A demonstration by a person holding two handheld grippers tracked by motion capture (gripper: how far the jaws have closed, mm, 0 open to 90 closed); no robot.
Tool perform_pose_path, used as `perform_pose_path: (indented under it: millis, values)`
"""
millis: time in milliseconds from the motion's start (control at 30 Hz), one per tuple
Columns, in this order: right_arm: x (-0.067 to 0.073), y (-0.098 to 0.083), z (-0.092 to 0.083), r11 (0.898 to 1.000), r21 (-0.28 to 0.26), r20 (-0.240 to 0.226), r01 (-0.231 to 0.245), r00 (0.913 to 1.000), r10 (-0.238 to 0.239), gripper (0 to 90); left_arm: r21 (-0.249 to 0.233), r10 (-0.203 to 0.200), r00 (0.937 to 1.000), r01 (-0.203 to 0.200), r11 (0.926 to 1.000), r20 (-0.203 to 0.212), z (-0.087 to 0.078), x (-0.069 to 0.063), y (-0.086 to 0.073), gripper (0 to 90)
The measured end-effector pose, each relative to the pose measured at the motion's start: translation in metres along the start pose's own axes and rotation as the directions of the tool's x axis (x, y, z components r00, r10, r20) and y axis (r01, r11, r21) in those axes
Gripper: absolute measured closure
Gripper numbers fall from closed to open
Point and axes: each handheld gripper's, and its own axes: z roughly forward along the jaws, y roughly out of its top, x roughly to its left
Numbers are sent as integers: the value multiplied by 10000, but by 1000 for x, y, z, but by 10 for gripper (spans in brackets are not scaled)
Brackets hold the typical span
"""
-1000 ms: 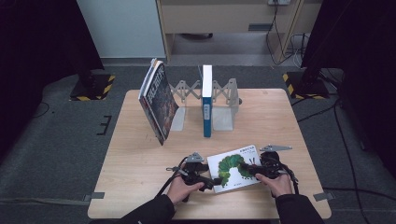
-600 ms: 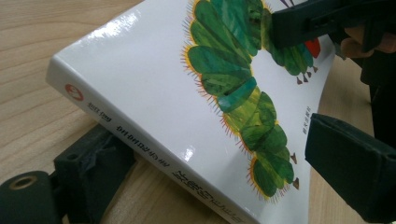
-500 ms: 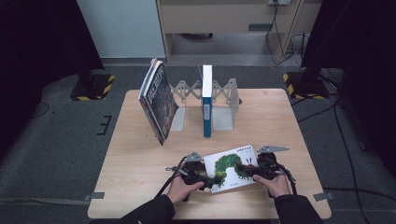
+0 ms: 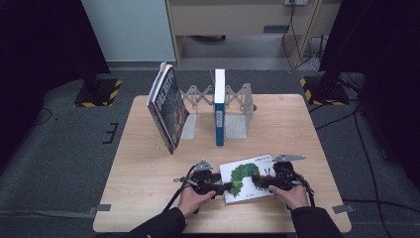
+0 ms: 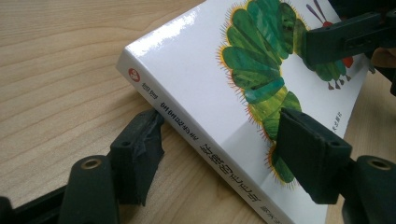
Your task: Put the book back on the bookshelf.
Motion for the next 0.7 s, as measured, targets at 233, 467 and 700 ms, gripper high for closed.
perform_pose_path:
  millis: [233,467,700]
  values:
    - [1,-1,2,9999,-58,-62,148,9999,-149,292,7,-37,10000,37,10000,79,0,1,0,306]
    - [2,-1,3,9997,-160,-204,192,9996,-195,293,77,184,9997,-186,9998,152,0,0,0,240]
    - [6,-2,6,9990,-275,-776,361,9963,-381,294,13,-29,9990,29,10000,446,0,2,0,184]
